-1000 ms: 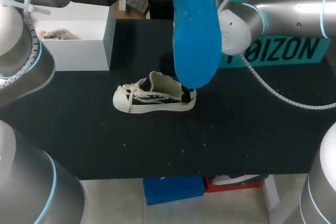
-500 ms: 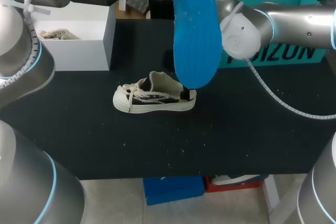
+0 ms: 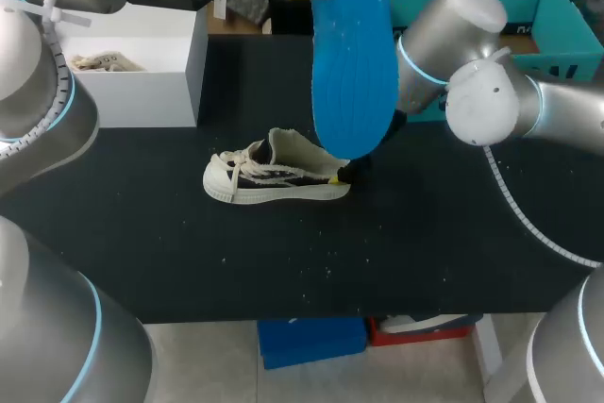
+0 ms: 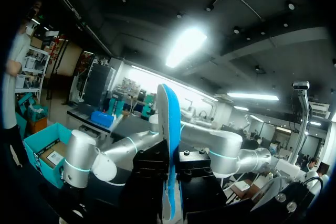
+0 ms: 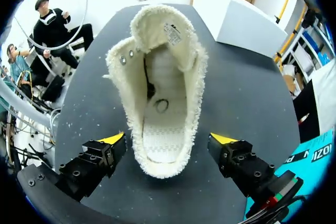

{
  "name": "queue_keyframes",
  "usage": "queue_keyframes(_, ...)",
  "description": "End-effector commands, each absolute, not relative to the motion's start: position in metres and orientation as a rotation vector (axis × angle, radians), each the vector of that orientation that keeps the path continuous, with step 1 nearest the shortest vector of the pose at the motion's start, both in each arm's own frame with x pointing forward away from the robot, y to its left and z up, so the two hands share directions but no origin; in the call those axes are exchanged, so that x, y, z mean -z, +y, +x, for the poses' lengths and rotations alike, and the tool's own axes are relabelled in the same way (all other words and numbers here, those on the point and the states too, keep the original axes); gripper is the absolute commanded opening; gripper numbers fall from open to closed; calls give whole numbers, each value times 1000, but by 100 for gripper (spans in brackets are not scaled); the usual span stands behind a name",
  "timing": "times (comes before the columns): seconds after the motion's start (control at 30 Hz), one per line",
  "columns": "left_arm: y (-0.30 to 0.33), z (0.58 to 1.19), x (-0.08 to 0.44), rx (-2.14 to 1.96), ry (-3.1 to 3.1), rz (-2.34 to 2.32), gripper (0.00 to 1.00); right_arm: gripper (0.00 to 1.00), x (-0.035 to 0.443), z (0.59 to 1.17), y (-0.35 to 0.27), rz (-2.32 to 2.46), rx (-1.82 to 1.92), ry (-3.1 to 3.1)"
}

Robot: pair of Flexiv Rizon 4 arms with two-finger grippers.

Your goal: Take the shoe out of the shoebox, open the shoe tongue, remove and reinsert the insole, then place the shoe into the shoebox

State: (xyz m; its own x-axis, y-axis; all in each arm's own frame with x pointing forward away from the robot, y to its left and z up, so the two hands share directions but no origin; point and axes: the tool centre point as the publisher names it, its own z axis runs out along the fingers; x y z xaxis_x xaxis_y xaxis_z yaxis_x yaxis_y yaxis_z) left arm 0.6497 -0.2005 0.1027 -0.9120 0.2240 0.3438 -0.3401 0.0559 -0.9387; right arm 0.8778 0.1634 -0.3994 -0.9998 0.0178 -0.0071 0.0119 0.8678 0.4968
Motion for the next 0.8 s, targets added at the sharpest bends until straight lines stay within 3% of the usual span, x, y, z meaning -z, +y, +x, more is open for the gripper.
queue_keyframes(0.03,-202,650,-102,-1914,-1943,116,0,100,405,878,162,26,-1017,2959)
queue_keyframes(0.8,-202,650,-102,-1914,-1943,116,0,100,429,872,154,132,-1403,2765)
